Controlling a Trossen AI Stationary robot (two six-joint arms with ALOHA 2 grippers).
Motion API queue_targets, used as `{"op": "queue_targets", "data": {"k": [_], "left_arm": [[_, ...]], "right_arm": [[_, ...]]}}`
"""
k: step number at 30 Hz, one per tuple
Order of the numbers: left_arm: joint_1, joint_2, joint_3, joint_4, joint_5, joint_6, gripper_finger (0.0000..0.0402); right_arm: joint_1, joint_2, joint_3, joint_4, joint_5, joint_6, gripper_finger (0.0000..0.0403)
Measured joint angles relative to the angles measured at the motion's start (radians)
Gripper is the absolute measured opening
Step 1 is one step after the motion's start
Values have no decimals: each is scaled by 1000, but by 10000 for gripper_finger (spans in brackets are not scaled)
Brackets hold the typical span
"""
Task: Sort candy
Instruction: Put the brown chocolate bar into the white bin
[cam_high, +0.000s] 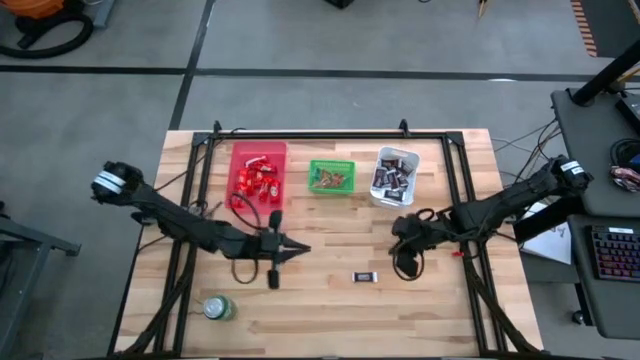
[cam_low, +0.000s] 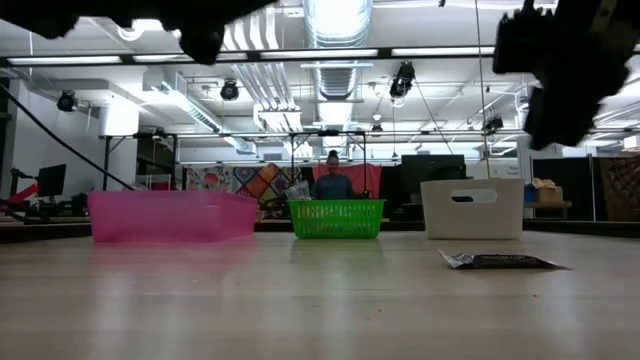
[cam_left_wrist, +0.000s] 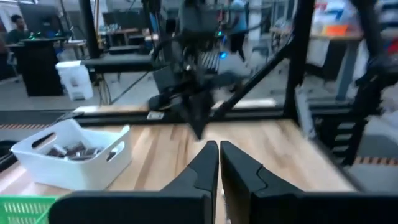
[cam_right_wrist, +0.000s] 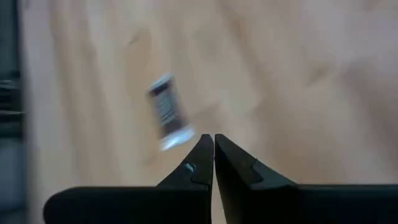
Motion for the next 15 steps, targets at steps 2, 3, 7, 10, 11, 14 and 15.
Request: {"op": "queue_targets", "data": {"k": [2,3,7,10,11,14,15], "left_arm": [[13,72,25,18,-1,11,1],[20,110,47,17,-1,19,0],[44,267,148,7,-1,51,0],[54,394,216,-40,-1,48,0],[55,437,239,-43,-1,46,0],[60,544,318,-52,0,44,0],[62,573,347,-68,0,45,0]], "right_arm": [[18,16,0,-3,-95,153,8],[30,25,0,-3,-123,230,9],[75,70,0,0,-138,424,9],[95,118,0,0,-98,466,9],[97,135,0,2,-73,487,9],[96,185,0,18,-36,495,14],[96,200,0,39,-25,483,18]]}}
